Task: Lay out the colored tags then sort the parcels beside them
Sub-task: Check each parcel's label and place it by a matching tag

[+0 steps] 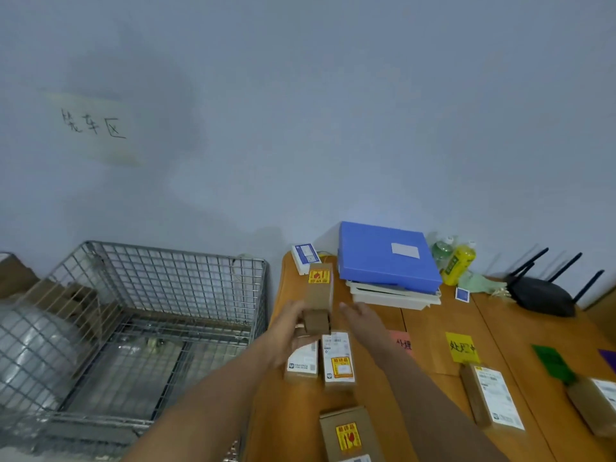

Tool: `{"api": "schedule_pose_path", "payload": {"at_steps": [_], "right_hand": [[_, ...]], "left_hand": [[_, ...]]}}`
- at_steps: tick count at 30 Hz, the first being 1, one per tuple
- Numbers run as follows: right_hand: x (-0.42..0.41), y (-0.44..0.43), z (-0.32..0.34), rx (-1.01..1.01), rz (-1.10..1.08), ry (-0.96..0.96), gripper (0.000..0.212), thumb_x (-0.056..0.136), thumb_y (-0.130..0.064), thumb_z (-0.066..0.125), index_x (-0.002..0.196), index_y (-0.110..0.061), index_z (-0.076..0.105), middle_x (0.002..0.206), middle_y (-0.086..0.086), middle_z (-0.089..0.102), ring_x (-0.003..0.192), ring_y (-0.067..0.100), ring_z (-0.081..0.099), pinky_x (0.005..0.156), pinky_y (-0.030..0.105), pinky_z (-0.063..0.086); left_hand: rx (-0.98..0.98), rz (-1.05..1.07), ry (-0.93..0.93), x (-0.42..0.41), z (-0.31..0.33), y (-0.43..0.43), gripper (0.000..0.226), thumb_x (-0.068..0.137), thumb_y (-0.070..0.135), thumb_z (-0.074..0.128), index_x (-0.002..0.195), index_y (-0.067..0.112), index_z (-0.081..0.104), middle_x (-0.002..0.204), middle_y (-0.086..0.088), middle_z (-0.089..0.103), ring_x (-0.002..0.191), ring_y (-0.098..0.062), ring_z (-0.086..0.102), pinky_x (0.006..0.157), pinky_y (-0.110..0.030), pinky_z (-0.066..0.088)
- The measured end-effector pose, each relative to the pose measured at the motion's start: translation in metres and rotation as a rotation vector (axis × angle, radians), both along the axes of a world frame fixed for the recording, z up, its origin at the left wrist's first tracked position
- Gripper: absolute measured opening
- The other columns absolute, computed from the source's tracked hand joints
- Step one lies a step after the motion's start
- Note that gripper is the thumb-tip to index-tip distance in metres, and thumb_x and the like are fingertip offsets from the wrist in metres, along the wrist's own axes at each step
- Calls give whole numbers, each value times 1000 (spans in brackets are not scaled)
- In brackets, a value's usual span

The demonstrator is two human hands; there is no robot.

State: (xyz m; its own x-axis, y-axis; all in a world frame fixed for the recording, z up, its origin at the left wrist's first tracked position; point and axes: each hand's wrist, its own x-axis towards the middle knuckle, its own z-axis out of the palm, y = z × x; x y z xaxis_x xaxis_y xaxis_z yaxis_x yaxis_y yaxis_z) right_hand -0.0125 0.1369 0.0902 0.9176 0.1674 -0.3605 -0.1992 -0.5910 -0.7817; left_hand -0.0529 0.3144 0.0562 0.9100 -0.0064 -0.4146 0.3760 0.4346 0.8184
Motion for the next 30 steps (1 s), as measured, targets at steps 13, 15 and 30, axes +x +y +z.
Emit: {"api": "schedule_pose_path", "payload": {"at_steps": [13,15,30], "right_hand": [[-14,36,123,408,-47,-177,50,85,-42,77,123,-19,54,113,-6,70,102,16,71,95,46,57],[-20,38,135,426,-38,-212,43,85,-34,79,119,-17,58,111,-6,70,100,16,72,90,40,59],[-24,16,162,556,-88,-214,20,95,-20,68,110,-10,60,108,6,76,95,16,76,83,40,63]], "left_hand": [[6,-127,-215,-12,123,34,50,100,54,52,140,26,56,136,-8,68,125,-27,65,97,-43,53],[30,-114,-260,-15,140,36,45,101,42,57,139,19,57,133,-10,69,123,-27,66,100,-42,55],[255,173,-420,-5,178,25,49,88,15,79,128,23,52,116,-14,73,97,-27,77,79,-41,63]]}}
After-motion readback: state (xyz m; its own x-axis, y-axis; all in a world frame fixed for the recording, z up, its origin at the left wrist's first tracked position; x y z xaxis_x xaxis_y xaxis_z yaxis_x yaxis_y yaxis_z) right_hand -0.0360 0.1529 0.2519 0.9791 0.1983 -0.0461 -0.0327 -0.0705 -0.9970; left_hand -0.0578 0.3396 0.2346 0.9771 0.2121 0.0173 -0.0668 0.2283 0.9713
